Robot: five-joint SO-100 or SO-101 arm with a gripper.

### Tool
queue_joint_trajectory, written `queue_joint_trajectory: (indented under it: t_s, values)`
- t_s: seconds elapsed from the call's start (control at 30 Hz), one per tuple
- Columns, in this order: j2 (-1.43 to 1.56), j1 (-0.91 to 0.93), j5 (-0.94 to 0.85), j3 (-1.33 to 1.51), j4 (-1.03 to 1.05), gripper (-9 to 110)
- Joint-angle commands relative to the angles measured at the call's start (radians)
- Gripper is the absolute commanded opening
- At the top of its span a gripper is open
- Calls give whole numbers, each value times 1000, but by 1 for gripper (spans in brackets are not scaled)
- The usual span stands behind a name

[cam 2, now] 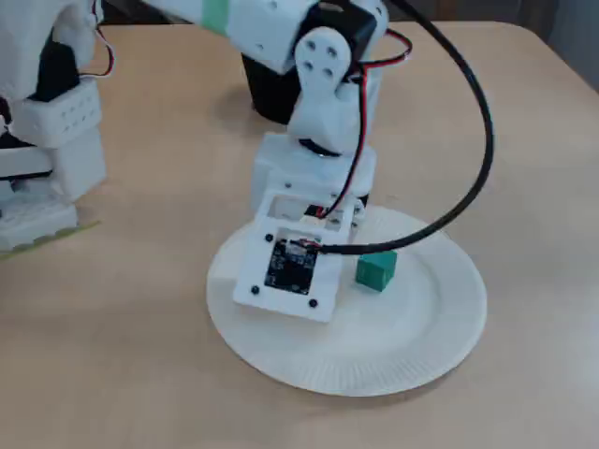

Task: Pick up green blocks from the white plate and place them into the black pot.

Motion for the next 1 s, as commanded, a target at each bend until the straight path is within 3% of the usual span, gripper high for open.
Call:
queue_joint_trajectory:
  t_s: [0.0, 0.17, 0.43, 0.57, 0.7, 0.83, 0.97]
  values:
    - [0, -2, 2, -67, 17, -2]
    - [97, 5, -9, -104, 2, -2]
    - [588, -81, 61, -91, -75, -2]
    - [822, -347, 218, 48, -129, -2]
    - [1019, -683, 399, 279, -311, -2]
    - [1057, -936, 400, 422, -439, -2]
    - [1094, -1072, 385, 615, -607, -2]
